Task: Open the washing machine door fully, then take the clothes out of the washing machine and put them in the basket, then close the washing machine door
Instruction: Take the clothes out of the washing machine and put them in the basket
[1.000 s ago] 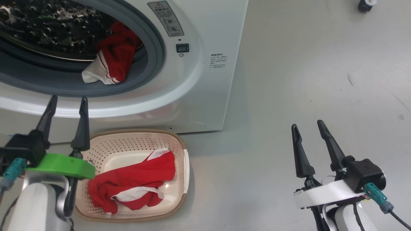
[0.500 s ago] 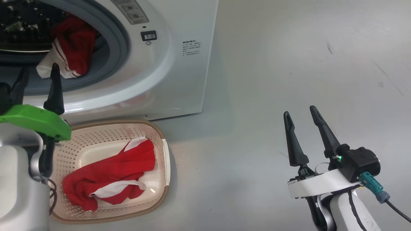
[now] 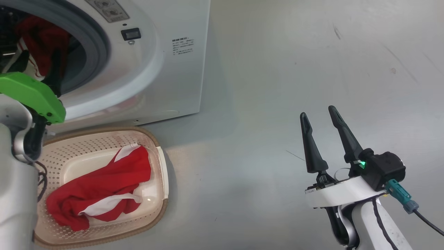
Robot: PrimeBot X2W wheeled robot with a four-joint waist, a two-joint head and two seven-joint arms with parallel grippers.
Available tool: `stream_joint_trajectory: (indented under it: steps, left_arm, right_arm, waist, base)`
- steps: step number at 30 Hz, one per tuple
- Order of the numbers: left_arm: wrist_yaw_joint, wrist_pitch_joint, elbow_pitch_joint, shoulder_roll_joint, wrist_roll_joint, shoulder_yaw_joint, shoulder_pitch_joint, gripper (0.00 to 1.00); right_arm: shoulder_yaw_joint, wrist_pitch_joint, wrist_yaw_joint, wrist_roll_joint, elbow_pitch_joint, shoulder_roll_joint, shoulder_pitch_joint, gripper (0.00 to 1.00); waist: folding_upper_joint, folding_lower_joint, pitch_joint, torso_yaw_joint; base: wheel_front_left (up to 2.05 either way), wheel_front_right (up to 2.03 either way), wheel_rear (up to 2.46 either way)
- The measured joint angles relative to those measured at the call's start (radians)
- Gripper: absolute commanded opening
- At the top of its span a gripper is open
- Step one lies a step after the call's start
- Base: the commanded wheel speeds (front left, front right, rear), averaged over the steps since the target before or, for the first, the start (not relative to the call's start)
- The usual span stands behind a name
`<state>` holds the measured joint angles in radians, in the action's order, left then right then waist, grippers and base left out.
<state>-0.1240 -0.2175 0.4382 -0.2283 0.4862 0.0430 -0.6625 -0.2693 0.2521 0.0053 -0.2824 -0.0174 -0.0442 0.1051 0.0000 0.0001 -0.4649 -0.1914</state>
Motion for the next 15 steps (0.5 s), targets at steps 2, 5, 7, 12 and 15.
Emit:
stream_joint_trajectory:
  steps: [2,5,7,12,15]
  left_arm:
    - [0.000,-0.027,0.024,-0.020,0.000,-0.001,-0.017,1.00]
    - [0.000,-0.058,0.059,-0.042,-0.001,-0.005,-0.046,1.00]
    - [0.000,-0.073,0.080,-0.053,-0.001,-0.008,-0.068,1.00]
    - [0.000,-0.104,0.123,-0.063,-0.001,-0.010,-0.112,1.00]
    - [0.000,-0.124,0.150,-0.071,-0.001,-0.009,-0.131,1.00]
  right_arm:
    - [-0.005,0.000,-0.003,-0.008,-0.002,0.000,0.005,1.00]
    - [-0.008,0.000,-0.008,-0.017,-0.003,0.000,0.012,1.00]
    - [-0.012,0.000,-0.008,-0.019,-0.003,0.000,0.016,1.00]
    - [-0.022,0.000,-0.018,-0.025,-0.003,0.000,0.028,1.00]
    - [-0.025,0.000,-0.018,-0.026,-0.003,0.000,0.034,1.00]
  waist:
    - [0.0000,0.0000,-0.008,-0.008]
    - [0.0000,0.0000,-0.021,-0.020]
    - [0.0000,0.0000,-0.028,-0.029]
    - [0.0000,0.0000,-0.043,-0.051]
    - [0.0000,0.0000,-0.050,-0.062]
  base:
    - [0.00,0.00,0.00]
    - [0.00,0.00,0.00]
    - [0.00,0.00,0.00]
    - [0.00,0.00,0.00]
    - [0.00,0.00,0.00]
